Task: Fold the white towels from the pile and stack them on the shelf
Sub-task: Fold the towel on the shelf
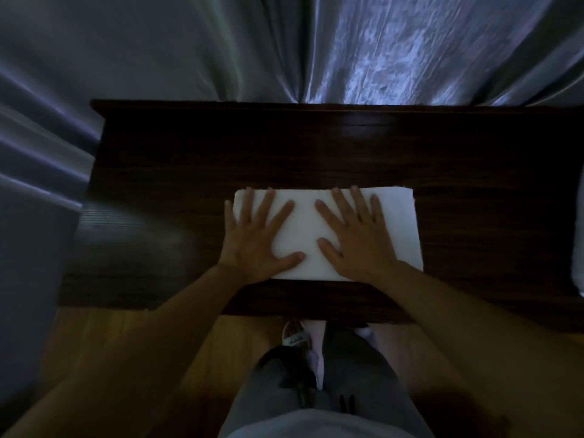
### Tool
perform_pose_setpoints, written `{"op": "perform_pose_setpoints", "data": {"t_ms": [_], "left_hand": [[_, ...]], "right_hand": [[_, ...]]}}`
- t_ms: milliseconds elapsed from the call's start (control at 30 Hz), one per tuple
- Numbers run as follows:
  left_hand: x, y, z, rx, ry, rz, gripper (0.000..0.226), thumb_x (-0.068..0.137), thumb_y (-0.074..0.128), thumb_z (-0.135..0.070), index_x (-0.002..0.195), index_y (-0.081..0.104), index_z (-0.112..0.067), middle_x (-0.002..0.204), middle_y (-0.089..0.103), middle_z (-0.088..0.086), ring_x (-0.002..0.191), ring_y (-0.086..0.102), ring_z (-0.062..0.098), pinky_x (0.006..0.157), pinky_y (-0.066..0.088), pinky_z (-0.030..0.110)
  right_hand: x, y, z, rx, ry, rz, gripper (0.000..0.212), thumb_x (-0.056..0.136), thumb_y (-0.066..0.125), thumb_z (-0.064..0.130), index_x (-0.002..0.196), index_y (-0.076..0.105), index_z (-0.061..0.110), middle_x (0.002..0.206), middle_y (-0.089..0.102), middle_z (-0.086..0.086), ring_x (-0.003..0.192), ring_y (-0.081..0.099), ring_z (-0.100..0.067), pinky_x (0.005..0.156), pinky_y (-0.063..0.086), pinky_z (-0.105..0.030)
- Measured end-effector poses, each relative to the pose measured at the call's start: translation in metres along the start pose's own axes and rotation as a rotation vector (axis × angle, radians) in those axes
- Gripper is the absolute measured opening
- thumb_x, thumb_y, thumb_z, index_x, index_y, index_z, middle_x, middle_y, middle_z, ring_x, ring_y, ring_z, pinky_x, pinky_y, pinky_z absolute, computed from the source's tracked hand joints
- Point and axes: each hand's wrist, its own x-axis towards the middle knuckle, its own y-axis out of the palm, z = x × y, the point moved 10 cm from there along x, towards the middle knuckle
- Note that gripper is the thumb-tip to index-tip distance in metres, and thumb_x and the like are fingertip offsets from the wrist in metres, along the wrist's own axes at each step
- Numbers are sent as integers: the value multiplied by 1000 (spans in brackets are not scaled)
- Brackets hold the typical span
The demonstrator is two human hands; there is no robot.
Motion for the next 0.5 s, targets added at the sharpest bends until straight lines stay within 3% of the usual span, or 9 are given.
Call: {"op": "perform_pose_setpoints", "data": {"t_ms": [167,300,400,500], "left_hand": [[5,-1,24,-44,6,50,116,71,27,-99,159,-13,-34,168,-18,9,154,-19,27,122,-3,63],[9,-9,22,-24,33,58,107,76,13,-95,160,-12,-33,168,-15,12,154,-18,29,123,-4,60],[12,-16,25,-14,34,74,101,83,13,-89,160,-11,-29,167,-14,16,154,-16,32,123,-6,58],[7,-19,11,-62,-33,39,96,90,23,-77,160,-10,-20,166,-15,21,154,-13,39,124,2,60]], "right_hand": [[-10,-4,-31,-12,136,11,80,96,29,69,163,9,31,171,2,-10,157,-2,-35,124,6,-60],[-25,-8,-48,11,139,46,81,97,31,66,164,9,27,170,-3,-17,157,-3,-37,125,7,-59],[-29,-8,-32,11,-3,68,83,95,36,65,163,13,23,169,-2,-20,155,-4,-43,121,9,-67],[-24,-4,-15,-35,-93,100,86,93,37,70,163,14,26,170,2,-18,154,-2,-47,116,10,-75]]}}
